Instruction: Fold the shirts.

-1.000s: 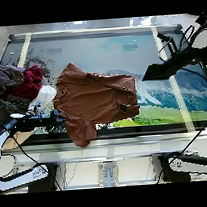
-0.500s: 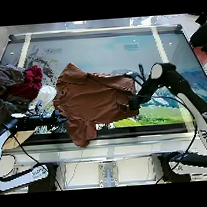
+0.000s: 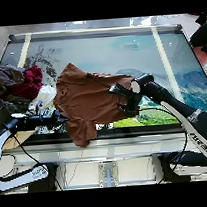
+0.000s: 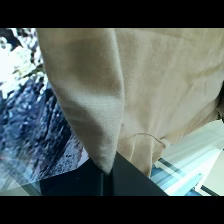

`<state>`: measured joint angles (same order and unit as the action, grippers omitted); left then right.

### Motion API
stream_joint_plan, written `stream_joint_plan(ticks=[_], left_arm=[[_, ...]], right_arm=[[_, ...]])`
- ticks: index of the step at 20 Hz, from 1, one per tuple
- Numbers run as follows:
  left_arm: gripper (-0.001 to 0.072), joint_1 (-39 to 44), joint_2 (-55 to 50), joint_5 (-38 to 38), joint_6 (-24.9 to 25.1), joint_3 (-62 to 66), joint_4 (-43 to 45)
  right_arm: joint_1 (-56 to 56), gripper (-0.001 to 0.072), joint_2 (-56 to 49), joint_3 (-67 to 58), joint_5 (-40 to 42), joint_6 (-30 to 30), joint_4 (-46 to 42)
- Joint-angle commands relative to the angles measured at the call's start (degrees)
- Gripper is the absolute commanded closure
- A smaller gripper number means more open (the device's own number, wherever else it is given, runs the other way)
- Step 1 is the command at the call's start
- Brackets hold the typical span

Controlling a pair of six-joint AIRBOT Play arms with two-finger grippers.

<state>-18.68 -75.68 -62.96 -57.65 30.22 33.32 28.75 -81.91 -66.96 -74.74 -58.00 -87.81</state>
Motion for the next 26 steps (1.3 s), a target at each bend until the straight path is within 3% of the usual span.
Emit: stream_joint_plan(ticks=[1, 6, 10, 11, 12, 13, 14, 17, 21, 23, 26], left_arm=[[0.0696, 0.0, 0.0, -0.3, 0.0, 0.0, 0.0], [0.0695, 0.0, 0.0, -0.3, 0.0, 0.0, 0.0], [0.0696, 0.0, 0.0, -0.3, 0.0, 0.0, 0.0], [0.0695, 0.0, 0.0, -0.3, 0.0, 0.0, 0.0], [0.0696, 0.0, 0.0, -0.3, 0.0, 0.0, 0.0], [0.0696, 0.0, 0.0, -0.3, 0.0, 0.0, -0.5], [0.0696, 0.0, 0.0, -0.2, 0.1, 0.0, -1.2], [0.0697, -0.1, 2.7, 0.1, 2.0, 1.9, -2.8], [0.0697, -1.8, 16.6, -0.7, 1.2, 10.7, -4.5], [0.0697, -5.6, 25.5, -0.7, -1.1, 16.8, -5.6], [0.0697, -15.6, 37.8, -0.1, -3.4, 26.0, -6.8]], right_arm=[[1.2, -0.0001, -0.8, 0.1, 4.9, 1.7, -6.9], [0.9, -0.0003, -2.9, 0.1, 6.7, 1.7, -8.1], [1.2, 0.0015, -5.8, 0.1, 6.3, 1.7, -2.0], [1.3, 0.0056, -5.7, 0.0, 7.0, 1.7, -1.8], [1.3, 0.0246, -5.7, -0.1, 7.1, 1.5, -2.0], [1.2, 0.0561, -5.7, -0.3, 7.0, 1.0, -3.0], [1.1, 0.0687, -5.7, -0.5, 6.8, 0.6, -4.3], [0.4, 0.0703, -5.6, -3.5, 1.6, -5.3, -10.1], [-1.1, 0.0704, 0.1, -13.7, -13.6, -6.0, -15.8], [-1.2, 0.0704, 6.8, -19.4, -19.0, -6.7, -15.6], [-1.2, 0.0704, 19.0, -27.9, -24.3, -12.3, -15.6]])
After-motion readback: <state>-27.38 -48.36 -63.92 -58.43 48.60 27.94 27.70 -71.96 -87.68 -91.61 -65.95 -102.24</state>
